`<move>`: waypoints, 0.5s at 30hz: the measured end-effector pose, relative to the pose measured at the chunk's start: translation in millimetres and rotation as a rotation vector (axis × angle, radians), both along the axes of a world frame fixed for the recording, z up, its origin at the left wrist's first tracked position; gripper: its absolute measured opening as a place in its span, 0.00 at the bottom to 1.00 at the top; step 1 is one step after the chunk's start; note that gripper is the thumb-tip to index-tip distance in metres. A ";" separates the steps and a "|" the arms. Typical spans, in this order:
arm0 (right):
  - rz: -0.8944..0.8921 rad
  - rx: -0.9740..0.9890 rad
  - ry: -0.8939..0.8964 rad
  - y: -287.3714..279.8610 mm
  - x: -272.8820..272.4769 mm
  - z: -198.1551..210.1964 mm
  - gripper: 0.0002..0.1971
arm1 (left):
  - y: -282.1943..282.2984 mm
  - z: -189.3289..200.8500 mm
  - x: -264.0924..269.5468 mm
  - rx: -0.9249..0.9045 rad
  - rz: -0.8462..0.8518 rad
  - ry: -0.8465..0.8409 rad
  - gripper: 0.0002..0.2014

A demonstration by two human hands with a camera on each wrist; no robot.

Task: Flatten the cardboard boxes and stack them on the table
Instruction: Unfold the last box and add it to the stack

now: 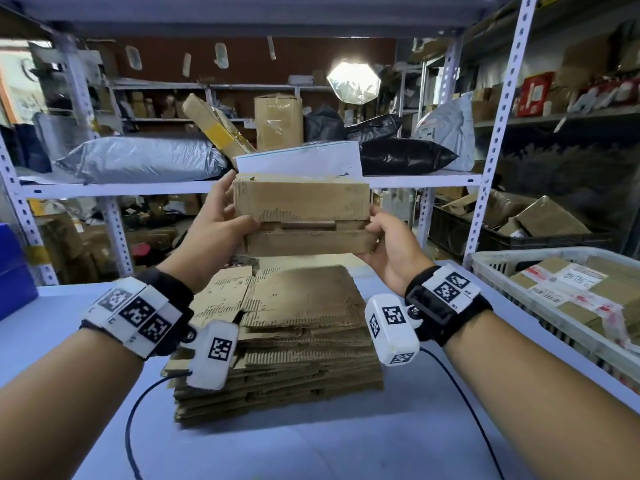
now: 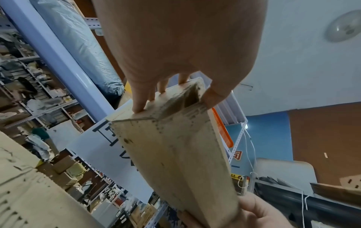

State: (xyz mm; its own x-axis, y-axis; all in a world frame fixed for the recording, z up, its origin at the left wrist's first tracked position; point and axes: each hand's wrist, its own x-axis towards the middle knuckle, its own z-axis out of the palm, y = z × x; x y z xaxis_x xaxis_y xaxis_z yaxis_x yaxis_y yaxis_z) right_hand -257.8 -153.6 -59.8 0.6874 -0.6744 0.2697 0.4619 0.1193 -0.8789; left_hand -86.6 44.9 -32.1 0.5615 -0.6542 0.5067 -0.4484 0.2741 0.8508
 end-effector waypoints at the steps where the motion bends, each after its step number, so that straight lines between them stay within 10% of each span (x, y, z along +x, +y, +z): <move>1: 0.015 0.009 -0.013 1.4 0.0 -0.9 0.27 | 0.3 -1.7 -0.1 0.004 -0.001 -0.006 0.39; 15: -0.162 -0.623 0.275 22.6 -3.6 -6.2 0.52 | 4.2 3.0 -9.1 -0.010 0.016 0.122 0.18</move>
State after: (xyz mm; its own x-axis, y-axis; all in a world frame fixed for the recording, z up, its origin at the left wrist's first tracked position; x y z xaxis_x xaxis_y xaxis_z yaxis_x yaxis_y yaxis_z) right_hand -261.4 -131.0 -66.0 0.6901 -0.5505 0.4697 0.1823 -0.4959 -0.8490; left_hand -95.7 49.1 -29.0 0.6301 -0.6397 0.4402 -0.3458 0.2765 0.8967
